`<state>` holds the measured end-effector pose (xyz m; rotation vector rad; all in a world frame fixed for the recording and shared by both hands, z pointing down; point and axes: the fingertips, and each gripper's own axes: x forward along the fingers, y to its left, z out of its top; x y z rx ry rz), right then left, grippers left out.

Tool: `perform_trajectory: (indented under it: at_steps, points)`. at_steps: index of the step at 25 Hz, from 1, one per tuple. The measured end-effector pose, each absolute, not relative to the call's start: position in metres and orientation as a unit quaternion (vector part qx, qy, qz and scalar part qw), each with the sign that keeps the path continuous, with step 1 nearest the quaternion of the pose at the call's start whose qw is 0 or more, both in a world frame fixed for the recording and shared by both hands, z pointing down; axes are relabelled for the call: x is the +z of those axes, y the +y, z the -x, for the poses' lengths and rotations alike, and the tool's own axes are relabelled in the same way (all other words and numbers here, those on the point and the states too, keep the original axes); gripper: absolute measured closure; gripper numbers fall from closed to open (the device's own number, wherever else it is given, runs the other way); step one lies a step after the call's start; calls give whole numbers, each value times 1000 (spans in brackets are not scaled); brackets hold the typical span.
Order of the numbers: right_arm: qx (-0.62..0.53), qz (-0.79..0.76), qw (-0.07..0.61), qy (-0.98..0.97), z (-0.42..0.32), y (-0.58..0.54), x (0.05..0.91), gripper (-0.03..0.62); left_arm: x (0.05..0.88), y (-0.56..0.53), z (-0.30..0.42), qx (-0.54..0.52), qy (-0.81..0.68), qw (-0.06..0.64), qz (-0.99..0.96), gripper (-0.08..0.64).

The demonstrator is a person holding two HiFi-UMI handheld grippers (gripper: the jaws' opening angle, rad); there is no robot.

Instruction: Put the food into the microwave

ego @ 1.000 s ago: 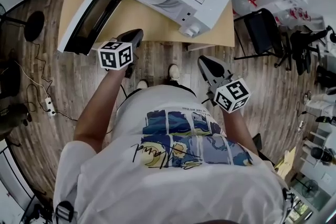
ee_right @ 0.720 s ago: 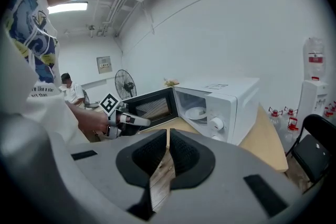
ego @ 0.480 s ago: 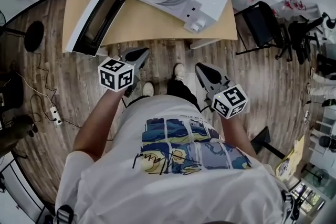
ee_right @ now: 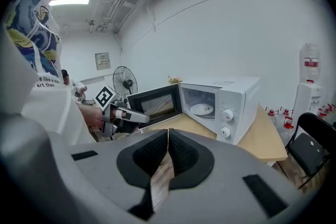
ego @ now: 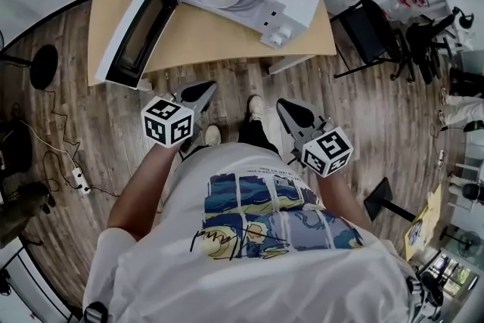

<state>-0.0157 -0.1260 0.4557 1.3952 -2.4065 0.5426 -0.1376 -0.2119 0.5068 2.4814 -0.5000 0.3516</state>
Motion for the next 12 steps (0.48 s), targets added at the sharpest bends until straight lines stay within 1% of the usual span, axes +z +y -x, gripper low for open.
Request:
perform_trajectory:
  at_steps: [4,12]
  points:
    - [187,-487,156,-839,23,-124,456,581,500,-207,139,136,-175,275,-936,552]
    - [177,-481,159,-844,37,-123,455,583,498,-203,152,131,-179,276,-935,552]
